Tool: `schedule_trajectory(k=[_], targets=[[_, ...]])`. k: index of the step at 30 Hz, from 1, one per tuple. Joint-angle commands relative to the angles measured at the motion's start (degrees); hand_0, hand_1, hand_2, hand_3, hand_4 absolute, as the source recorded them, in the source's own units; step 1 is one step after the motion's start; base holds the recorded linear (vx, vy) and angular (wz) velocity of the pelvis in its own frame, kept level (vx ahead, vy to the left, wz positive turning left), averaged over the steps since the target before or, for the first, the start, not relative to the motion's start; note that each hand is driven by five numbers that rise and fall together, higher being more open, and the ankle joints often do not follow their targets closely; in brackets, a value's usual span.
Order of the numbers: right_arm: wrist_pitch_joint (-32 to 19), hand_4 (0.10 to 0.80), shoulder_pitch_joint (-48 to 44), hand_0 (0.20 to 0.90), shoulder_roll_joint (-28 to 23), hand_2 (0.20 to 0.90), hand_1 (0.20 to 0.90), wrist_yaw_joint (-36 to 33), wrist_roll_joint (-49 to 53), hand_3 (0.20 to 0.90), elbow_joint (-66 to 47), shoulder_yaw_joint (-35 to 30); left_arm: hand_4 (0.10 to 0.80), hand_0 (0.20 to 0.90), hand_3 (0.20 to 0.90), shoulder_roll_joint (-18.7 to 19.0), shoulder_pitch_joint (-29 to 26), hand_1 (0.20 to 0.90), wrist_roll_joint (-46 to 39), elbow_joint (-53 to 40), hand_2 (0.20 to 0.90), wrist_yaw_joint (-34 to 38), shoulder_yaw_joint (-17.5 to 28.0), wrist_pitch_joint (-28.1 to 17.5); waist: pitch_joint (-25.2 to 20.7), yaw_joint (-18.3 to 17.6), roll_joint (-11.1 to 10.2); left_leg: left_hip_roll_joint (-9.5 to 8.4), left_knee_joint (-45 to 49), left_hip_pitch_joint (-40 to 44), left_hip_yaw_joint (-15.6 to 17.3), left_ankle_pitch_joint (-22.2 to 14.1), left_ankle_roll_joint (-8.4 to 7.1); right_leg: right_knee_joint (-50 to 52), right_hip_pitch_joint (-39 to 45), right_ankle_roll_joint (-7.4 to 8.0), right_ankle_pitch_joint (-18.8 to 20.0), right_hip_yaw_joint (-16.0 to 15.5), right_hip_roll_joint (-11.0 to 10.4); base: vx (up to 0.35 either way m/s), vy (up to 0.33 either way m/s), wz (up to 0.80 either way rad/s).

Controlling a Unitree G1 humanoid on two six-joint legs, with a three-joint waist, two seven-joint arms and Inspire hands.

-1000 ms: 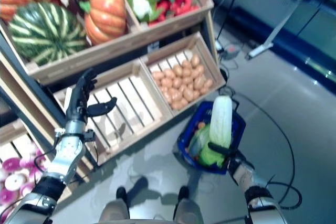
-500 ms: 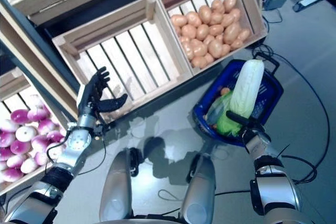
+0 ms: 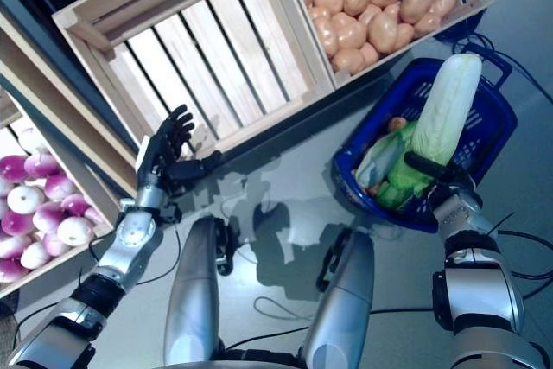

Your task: Put vegetables into the basket

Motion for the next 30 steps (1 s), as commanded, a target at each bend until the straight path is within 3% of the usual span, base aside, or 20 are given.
schedule_trajectory(k=[1,4,20,30], targets=[[-5.7,0.800,-0.9,0.900,-6.0,0.900,0.900,-0.8,1.6,0.900,1.9,-4.9,0.800,0.900,0.900,0.9,-2.8,0.900,-0.9,-4.3,0.900,0.9,1.2,-7.7,-4.7,0.9,-0.3,-0.71,2.0,4.9,1.4,-10.1,1.02,-1.8,2.6,-1.65,1.3,0.5,1.3,0.055,0.001,-0.02],[-5.7,0.800,0.0,0.900,-5.7,0.900,0.900,0.0,1.2,0.900,2.1,-5.5,0.800,0.900,0.900,0.9,-2.7,0.900,-1.3,-4.1,0.900,0.5,1.3,-7.3,-5.1,0.7,-0.6,-0.65,0.7,5.1,1.6,-8.1,1.34,-3.1,2.8,-2.00,3.2,0.2,1.4,0.025,0.002,-0.01],[-3.2,0.800,3.2,0.900,-3.0,0.900,0.900,3.0,0.6,0.900,1.4,-6.4,0.800,0.900,0.900,1.9,-1.1,0.900,-0.8,-2.6,0.900,-0.4,2.9,-5.6,-8.6,1.5,-2.5,2.63,-15.8,17.9,4.6,-1.5,1.04,-19.2,15.3,0.01,9.7,-1.6,1.3,0.062,0.010,-0.07],[-1.6,0.800,6.3,0.900,0.8,0.900,0.900,5.5,-0.4,0.900,-0.2,-5.9,0.800,0.900,0.900,2.2,-1.5,0.900,-0.9,-2.1,0.900,-2.1,3.7,-3.3,-12.4,2.2,-4.0,3.33,-28.9,27.3,6.6,3.6,1.18,-30.8,25.6,0.52,14.5,-5.3,1.9,0.065,0.001,-0.03]])
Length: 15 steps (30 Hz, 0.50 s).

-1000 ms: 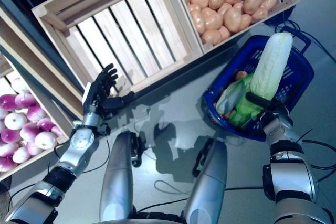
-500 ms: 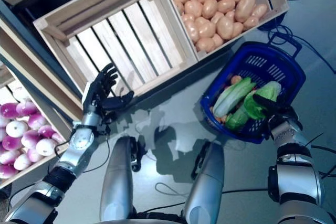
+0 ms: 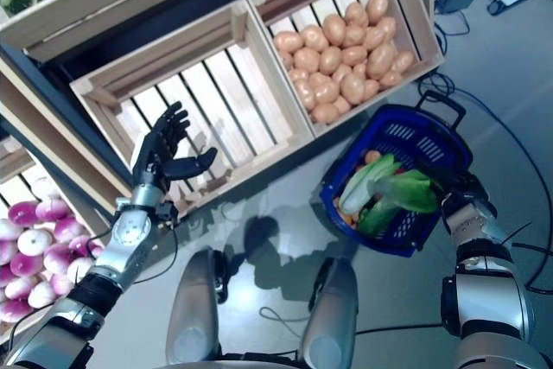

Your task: Put vegetables into the basket

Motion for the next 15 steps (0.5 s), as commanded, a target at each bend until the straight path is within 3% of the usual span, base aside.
schedule_trajectory(k=[1,2,6,15], targets=[[-2.2,0.800,4.1,0.900,1.9,0.900,0.900,3.7,-5.6,0.900,-0.8,-1.5,0.800,0.900,0.900,1.5,-1.4,0.900,0.6,-1.8,0.900,-0.7,2.4,-4.1,-9.7,1.3,-2.0,0.66,-9.8,5.4,1.2,2.8,1.91,-9.9,4.7,-1.70,10.3,-0.3,-0.8,0.117,-0.048,0.02],[-2.8,0.800,4.2,0.900,1.6,0.900,0.900,1.2,-14.9,0.900,-0.6,0.3,0.800,0.900,0.900,1.3,-1.4,0.900,1.2,-1.9,0.900,-1.0,2.5,-3.7,-9.7,1.5,-2.2,0.99,-9.6,6.0,1.3,2.5,1.78,-10.2,5.5,-1.58,10.3,-0.6,-0.9,0.080,-0.047,0.02],[-0.7,0.800,2.9,0.900,-1.6,0.900,0.900,-1.8,-28.8,0.900,0.6,6.2,0.800,0.900,0.900,1.4,-1.2,0.900,2.2,-2.9,0.900,-0.7,2.1,-2.7,-9.7,2.0,-2.6,1.75,-9.0,5.4,1.0,2.9,1.82,-10.7,5.7,-1.82,11.3,-1.3,-1.3,0.023,-0.041,-0.04],[-0.1,0.800,-0.9,0.900,-1.8,0.900,0.900,-5.2,-28.0,0.900,1.0,9.5,0.800,0.900,0.900,1.4,-1.1,0.900,2.6,-2.1,0.900,0.2,0.8,-3.9,-8.6,2.4,-2.4,1.64,-11.3,6.2,1.1,4.3,1.86,-12.5,7.0,-1.45,12.0,-1.5,-1.2,-0.030,0.012,0.01]])
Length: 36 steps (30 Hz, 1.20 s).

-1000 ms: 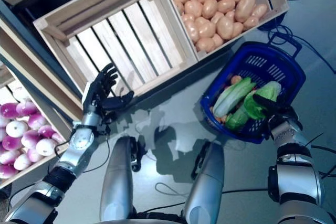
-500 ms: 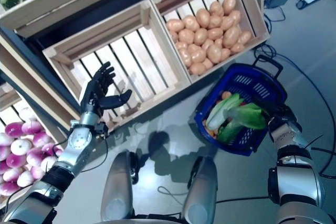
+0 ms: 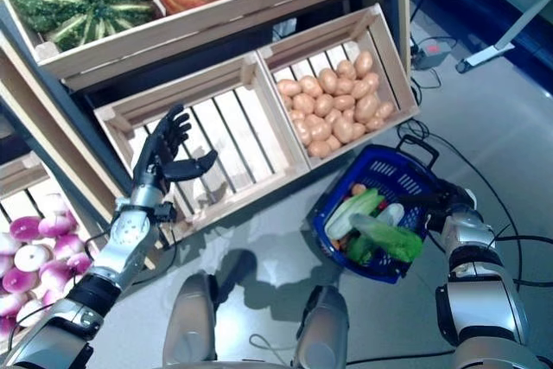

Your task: Put vegetables into the basket

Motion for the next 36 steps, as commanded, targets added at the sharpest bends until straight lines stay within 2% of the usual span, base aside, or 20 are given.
schedule_trajectory(k=[1,7,13,14,17,19,26,32,35,36], targets=[[-2.9,0.800,-2.5,0.900,-1.8,0.900,0.900,-4.7,0.1,0.900,1.2,0.9,0.800,0.900,0.900,1.5,-1.6,0.900,2.3,-2.9,0.900,0.6,0.2,-4.4,-3.7,0.6,-0.1,1.51,-9.2,3.9,0.5,4.1,1.52,-8.8,3.9,-1.89,10.6,-0.3,-1.4,0.000,0.000,0.00],[-3.7,0.800,0.1,0.900,0.8,0.900,0.900,-1.7,1.8,0.900,0.1,1.0,0.800,0.900,0.900,1.0,-0.8,0.900,2.8,-0.5,0.900,-1.2,0.3,-3.2,-6.2,0.4,-1.0,0.29,-17.4,9.6,1.2,7.5,1.77,-17.4,9.7,-1.86,13.1,-1.3,0.5,0.069,0.008,0.03],[-6.3,0.800,4.3,0.900,5.6,0.900,0.900,0.9,6.2,0.900,-3.5,2.4,0.800,0.900,0.900,-0.7,0.2,0.900,3.8,2.5,0.900,-2.0,0.5,-1.3,-10.4,-0.6,-1.9,-1.07,-29.2,16.4,3.5,12.8,1.28,-30.9,16.2,-1.78,16.9,-2.2,4.4,0.070,-0.016,-0.03],[-7.1,0.800,6.3,0.900,7.5,0.900,0.900,0.8,7.5,0.900,-5.9,2.7,0.800,0.900,0.900,-1.3,1.2,0.900,4.0,3.4,0.900,-2.4,0.8,-1.2,-11.9,-1.0,-2.0,-1.92,-33.8,19.0,4.4,14.3,1.11,-35.9,18.8,-1.56,18.0,-2.2,5.9,0.099,0.005,-0.09],[-8.3,0.800,9.5,0.900,9.8,0.900,0.900,0.5,8.3,0.900,-10.0,2.8,0.800,0.900,0.900,-2.2,2.8,0.900,4.5,4.2,0.900,-3.0,1.3,-1.1,-13.3,-1.5,-1.9,-2.86,-38.5,21.5,5.0,15.9,1.09,-40.4,21.1,-1.34,19.4,-1.9,7.1,0.066,0.027,-0.11],[-10.3,0.800,15.0,0.900,13.7,0.900,0.900,-0.6,10.4,0.900,-17.3,2.9,0.800,0.900,0.900,-3.4,5.8,0.900,7.0,5.2,0.900,-3.7,2.0,-1.3,-15.2,-2.4,-1.6,-3.90,-44.2,24.5,5.7,18.0,0.89,-45.2,23.5,-1.03,21.2,-1.2,8.5,0.064,0.049,-0.02],[-14.8,0.800,28.7,0.900,25.0,0.900,0.900,-3.1,7.3,0.900,-32.5,7.4,0.800,0.900,0.900,-8.0,13.7,0.900,11.2,9.7,0.900,-7.1,2.0,-0.3,-17.9,-4.7,-0.5,-4.63,-54.3,30.3,7.0,21.2,0.30,-53.7,27.8,-0.40,24.7,0.0,10.2,0.034,0.031,-0.13],[-15.7,0.800,34.3,0.900,29.3,0.900,0.900,-2.4,7.0,0.900,-36.0,10.8,0.800,0.900,0.900,-12.0,17.3,0.900,13.8,18.2,0.900,-11.1,2.2,1.2,-18.6,-6.4,0.0,-5.56,-55.1,30.8,6.6,20.9,0.81,-54.9,28.3,-0.58,24.8,1.2,11.1,0.010,0.025,-0.03],[-17.6,0.800,35.7,0.900,30.7,0.900,0.900,-0.2,7.6,0.900,-35.8,12.3,0.800,0.900,0.900,-13.5,18.2,0.900,12.9,22.4,0.900,-13.5,1.6,2.4,-18.5,-6.9,0.2,-5.86,-55.1,31.0,6.6,20.7,1.13,-54.8,28.4,-0.62,24.7,1.5,11.1,0.010,0.041,0.00],[-18.1,0.800,36.2,0.900,31.6,0.900,0.900,2.1,11.5,0.900,-35.0,13.0,0.800,0.900,0.900,-14.3,18.3,0.900,12.2,25.8,0.900,-13.8,1.2,2.7,-18.3,-7.1,0.5,-6.17,-55.1,31.0,6.4,20.6,1.30,-54.9,28.5,-0.64,24.6,1.6,11.1,0.005,0.047,0.01]])
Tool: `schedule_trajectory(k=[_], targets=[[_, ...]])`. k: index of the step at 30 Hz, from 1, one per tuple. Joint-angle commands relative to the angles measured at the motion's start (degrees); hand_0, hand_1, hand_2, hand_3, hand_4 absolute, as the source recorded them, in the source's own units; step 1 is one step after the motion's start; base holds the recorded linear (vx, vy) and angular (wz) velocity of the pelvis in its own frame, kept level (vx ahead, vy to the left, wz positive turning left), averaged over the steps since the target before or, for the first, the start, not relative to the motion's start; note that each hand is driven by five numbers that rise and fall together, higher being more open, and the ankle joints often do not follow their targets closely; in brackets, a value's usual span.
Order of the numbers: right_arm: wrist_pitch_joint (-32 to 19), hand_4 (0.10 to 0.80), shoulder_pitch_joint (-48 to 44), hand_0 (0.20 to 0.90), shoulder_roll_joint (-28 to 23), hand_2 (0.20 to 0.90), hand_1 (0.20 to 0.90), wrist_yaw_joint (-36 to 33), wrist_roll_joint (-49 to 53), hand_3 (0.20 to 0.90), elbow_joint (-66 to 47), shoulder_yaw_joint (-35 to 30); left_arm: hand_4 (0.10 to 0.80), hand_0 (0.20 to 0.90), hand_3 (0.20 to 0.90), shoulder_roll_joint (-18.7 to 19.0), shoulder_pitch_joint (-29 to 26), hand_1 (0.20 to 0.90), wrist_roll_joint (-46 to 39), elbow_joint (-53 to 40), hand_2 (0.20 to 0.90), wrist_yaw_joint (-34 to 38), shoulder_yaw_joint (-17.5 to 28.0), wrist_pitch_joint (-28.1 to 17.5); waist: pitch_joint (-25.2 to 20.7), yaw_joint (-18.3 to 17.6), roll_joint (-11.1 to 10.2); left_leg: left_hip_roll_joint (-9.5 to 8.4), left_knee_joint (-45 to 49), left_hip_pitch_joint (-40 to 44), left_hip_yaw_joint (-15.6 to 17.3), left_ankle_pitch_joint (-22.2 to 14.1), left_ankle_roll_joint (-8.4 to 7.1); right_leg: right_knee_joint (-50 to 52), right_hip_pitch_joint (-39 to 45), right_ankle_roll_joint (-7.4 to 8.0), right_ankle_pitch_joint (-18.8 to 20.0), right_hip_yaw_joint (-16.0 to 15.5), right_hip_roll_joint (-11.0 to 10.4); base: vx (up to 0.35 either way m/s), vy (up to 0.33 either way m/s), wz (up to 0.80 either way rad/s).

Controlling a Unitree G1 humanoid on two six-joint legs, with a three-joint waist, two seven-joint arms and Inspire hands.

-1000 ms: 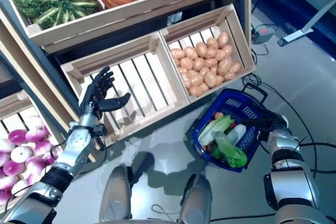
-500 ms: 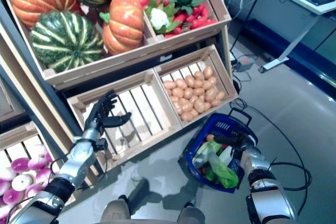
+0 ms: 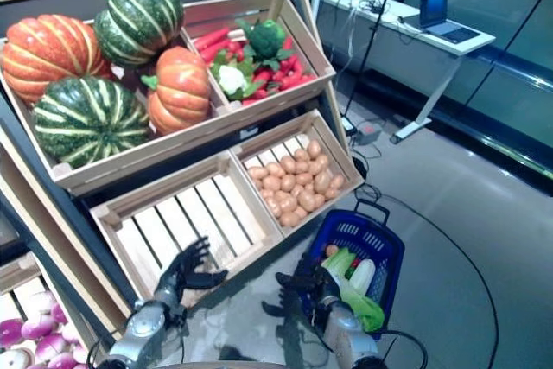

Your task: Put vegetables into the basket

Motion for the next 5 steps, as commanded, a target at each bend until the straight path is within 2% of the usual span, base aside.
schedule_trajectory(k=[1,5], targets=[[-8.2,0.800,-3.1,0.900,1.0,0.900,0.900,3.6,5.6,0.900,-4.1,0.0,0.800,0.900,0.900,-1.5,-4.6,0.900,-0.3,4.0,0.900,-2.1,0.6,-2.5,0.8,-1.1,1.0,-1.53,-0.1,-1.8,-1.9,-1.1,2.26,-1.0,-0.5,-3.29,2.6,2.3,1.2,0.003,0.055,0.01],[-10.4,0.800,-3.7,0.900,2.6,0.900,0.900,3.8,6.5,0.900,0.1,1.0,0.800,0.900,0.900,-2.9,-4.9,0.900,-0.1,8.8,0.900,-1.5,-0.2,-1.9,1.0,-0.9,1.6,-2.01,-0.1,-1.9,-2.6,-1.4,2.47,-1.2,-0.3,-3.39,2.3,2.1,1.2,0.004,0.042,0.01]])
